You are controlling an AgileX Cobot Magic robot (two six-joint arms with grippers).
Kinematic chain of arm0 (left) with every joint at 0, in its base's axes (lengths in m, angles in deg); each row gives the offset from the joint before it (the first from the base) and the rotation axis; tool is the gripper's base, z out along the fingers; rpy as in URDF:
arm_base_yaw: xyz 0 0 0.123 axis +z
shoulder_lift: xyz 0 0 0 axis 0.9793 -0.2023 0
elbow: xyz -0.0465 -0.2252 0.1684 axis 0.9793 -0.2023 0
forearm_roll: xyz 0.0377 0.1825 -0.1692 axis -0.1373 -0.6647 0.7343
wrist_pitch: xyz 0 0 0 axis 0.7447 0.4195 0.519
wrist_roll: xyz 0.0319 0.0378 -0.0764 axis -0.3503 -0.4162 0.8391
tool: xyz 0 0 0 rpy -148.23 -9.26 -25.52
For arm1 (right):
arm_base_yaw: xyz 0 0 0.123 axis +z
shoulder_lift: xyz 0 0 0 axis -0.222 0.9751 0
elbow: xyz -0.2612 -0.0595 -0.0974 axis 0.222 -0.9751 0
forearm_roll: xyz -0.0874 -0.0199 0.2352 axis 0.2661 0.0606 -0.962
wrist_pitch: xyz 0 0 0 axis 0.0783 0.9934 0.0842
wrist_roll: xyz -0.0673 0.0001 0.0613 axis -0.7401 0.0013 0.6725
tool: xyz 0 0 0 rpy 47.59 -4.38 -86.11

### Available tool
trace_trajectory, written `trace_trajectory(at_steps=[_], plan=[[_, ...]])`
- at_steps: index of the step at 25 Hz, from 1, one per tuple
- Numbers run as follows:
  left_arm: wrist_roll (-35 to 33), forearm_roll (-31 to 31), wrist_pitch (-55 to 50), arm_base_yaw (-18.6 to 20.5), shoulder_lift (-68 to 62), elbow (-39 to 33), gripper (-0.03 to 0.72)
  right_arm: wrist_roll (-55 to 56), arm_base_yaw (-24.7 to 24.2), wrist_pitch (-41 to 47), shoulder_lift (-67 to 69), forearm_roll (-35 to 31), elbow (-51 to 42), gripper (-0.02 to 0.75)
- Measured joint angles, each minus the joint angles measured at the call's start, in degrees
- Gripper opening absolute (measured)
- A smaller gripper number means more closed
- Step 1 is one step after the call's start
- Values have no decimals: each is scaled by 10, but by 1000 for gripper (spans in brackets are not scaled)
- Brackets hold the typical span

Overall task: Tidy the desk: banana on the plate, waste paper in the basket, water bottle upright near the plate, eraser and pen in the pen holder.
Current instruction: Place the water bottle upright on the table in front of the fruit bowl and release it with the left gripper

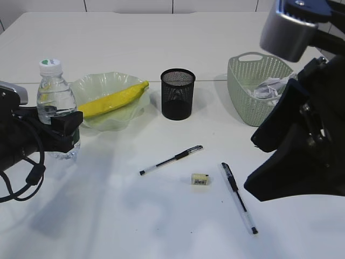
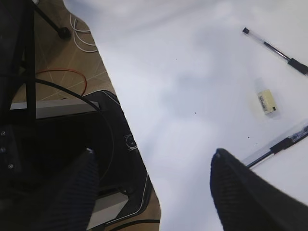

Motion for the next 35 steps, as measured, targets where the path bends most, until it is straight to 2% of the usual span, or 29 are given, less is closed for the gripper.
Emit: trace_trajectory(at_steps=[9, 35], plan=[[0, 18, 3, 0, -16, 3, 452, 0, 0, 0, 0, 0, 0, 536], [1, 35, 3, 0, -125, 107, 453, 9, 0, -8, 0, 0, 0, 536]])
